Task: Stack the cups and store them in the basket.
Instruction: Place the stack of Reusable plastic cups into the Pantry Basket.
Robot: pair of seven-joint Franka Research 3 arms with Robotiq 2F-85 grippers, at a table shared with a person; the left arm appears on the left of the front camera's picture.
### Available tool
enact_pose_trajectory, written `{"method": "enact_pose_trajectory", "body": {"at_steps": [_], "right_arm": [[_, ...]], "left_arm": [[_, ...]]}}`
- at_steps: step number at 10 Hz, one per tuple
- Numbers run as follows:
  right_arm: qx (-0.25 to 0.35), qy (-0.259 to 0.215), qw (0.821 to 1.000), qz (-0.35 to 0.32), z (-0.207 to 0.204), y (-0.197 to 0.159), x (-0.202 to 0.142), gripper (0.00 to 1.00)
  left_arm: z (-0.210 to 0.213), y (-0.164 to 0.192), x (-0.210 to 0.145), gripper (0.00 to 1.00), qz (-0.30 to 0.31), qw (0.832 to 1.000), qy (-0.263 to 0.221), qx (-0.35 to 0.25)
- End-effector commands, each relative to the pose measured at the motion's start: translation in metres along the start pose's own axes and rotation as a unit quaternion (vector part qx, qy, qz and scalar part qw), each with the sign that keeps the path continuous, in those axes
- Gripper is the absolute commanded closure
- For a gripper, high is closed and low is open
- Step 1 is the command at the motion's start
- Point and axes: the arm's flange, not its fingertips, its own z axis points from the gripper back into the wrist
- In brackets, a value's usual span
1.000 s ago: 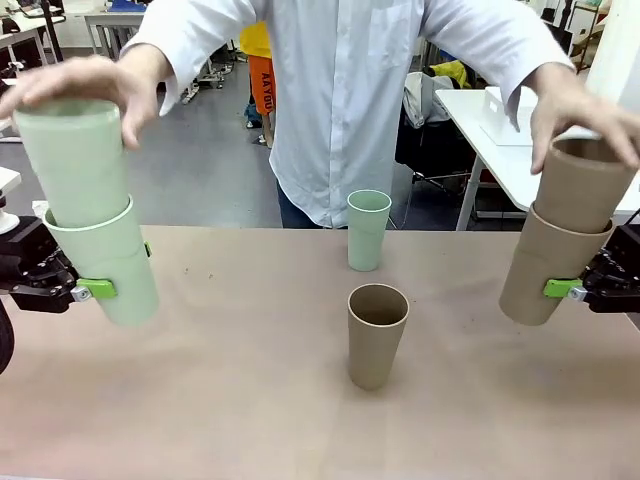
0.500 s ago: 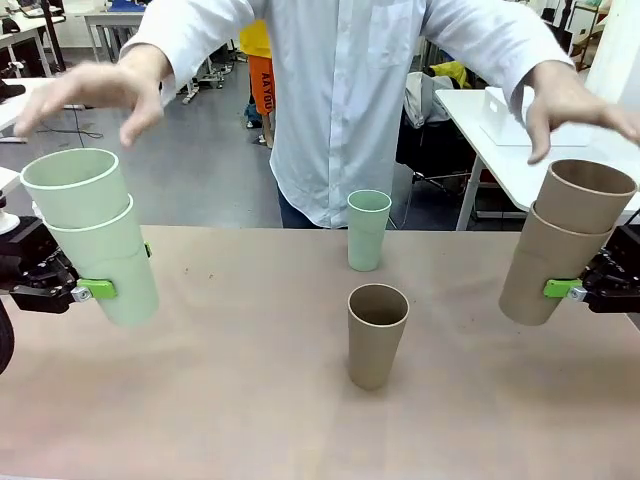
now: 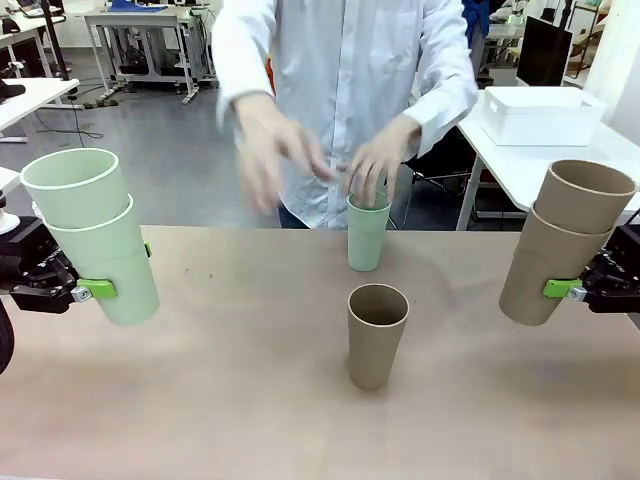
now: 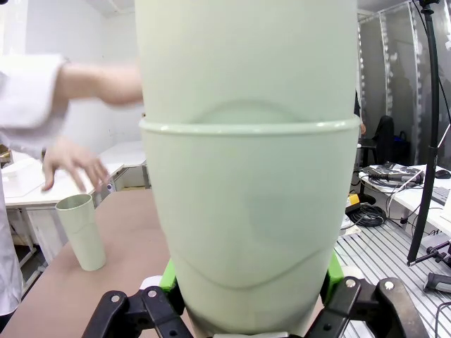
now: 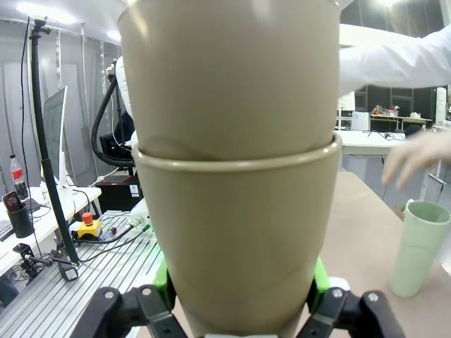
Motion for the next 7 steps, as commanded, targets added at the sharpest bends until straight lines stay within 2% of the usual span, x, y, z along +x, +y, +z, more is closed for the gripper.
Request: {"method": "enact_pose_trajectory", "body": {"at_steps": [1,7], "right_arm": [[-0.002,0.001,1.000,0.004,0.0000,-0.0003,0.0026,0.15],[-0.002,0.001,1.000,0.004,0.0000,-0.0003,0.0026,0.15]], "left_arm": [[-0.0020,-0.0001,0.0018,0.15,0.000,1.000,-0.003,-0.003],[-0.0020,-0.0001,0.0018,0.15,0.000,1.000,-0.003,-0.003]]}}
